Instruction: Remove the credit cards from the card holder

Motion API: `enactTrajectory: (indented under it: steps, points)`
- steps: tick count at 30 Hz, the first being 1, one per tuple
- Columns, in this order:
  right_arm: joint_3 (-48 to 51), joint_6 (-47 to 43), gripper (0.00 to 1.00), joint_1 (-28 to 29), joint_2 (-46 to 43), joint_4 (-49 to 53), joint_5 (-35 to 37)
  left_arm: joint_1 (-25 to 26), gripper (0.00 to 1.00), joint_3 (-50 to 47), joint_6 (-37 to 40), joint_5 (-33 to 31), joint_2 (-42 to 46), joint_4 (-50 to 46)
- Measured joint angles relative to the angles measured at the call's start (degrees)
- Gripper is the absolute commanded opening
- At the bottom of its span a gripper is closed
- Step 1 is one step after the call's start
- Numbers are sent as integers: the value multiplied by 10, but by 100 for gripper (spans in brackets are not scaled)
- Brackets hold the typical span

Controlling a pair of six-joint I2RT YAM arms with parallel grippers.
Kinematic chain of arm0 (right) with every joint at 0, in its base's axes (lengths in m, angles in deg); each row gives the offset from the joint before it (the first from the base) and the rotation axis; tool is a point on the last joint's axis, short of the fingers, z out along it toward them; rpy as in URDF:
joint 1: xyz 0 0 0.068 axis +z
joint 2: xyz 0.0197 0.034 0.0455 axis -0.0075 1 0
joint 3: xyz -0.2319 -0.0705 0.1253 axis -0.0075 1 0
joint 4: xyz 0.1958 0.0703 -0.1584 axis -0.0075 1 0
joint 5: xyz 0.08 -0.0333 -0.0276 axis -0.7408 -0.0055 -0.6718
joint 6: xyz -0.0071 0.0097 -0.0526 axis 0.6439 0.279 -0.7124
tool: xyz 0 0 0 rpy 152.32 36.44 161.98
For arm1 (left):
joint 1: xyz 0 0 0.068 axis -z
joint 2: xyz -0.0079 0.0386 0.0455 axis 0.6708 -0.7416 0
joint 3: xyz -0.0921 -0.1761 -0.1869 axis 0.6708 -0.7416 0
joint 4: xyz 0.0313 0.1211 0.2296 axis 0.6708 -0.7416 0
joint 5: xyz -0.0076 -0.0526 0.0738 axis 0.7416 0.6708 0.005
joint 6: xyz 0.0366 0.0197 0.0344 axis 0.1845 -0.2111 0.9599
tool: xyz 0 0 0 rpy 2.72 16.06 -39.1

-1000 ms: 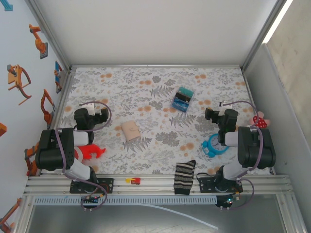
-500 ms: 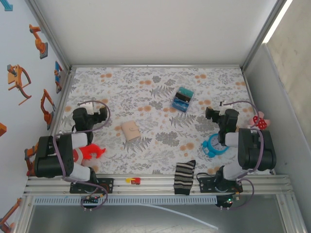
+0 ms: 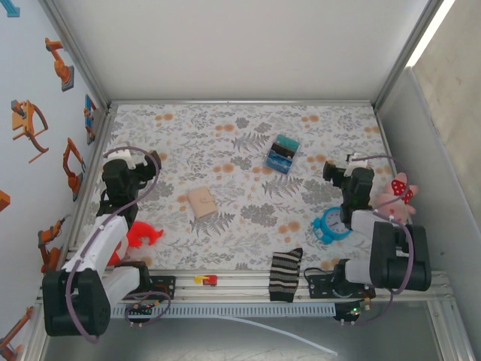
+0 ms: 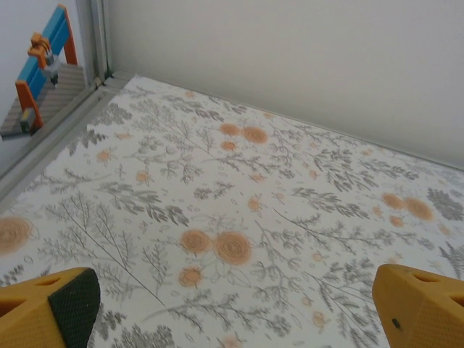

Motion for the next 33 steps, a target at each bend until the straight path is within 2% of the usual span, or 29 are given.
enactTrajectory:
  steps: [5, 9, 14, 19, 25, 33]
  points:
    - [-47, 15, 100, 5, -28, 88, 25, 66, 97, 41, -79, -38, 46, -138]
    - [-80, 30, 100, 18, -38, 148, 35, 130, 97, 49, -120, -73, 73, -213]
    - [-103, 36, 100, 69, -47, 213, 74, 220, 97, 48, -160, -108, 60, -279]
    - [-125, 53, 100, 127, -57, 275, 120, 295, 97, 48, -188, -128, 2, -298]
    - [-172, 108, 99, 176, -59, 367, 160, 362, 97, 50, -221, -139, -92, -295]
    - [-192, 176, 100, 214, -72, 454, 167, 410, 97, 96, -256, -158, -211, -298]
